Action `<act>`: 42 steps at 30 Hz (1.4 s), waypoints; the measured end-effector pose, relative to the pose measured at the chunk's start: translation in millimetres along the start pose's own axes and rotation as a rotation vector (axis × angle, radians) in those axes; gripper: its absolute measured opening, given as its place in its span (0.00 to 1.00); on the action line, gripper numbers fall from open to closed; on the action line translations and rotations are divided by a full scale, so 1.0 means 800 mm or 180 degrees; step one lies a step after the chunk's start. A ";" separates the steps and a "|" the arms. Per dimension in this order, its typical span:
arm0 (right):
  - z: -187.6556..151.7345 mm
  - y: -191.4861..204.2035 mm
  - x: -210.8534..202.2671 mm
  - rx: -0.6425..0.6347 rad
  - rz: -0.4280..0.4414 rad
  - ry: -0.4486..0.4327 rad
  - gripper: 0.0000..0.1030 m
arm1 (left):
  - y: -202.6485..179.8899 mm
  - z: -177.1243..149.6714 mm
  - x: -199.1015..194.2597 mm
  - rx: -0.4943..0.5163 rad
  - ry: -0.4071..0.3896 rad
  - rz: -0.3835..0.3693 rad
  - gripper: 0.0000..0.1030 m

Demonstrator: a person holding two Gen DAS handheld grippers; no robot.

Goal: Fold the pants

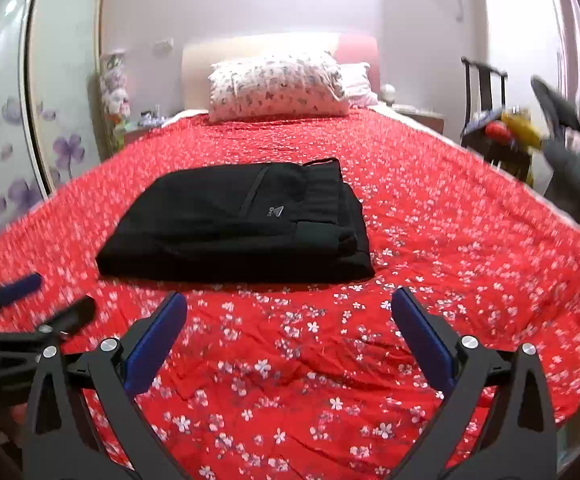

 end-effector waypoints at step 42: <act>-0.027 0.014 0.017 -0.0147 -0.0503 0.0150 0.99 | -0.011 -0.024 0.003 0.0393 -0.0078 0.0315 0.98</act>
Point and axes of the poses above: each gripper's, at about its wrist camera, not at the fingertips, and x roughly the way its jaws point, y to its left, z to its top, the point moved 2 cm from there along x, roughly the way its jaws point, and after that the axes turned 15 degrees about z, right-handed, at the moved point
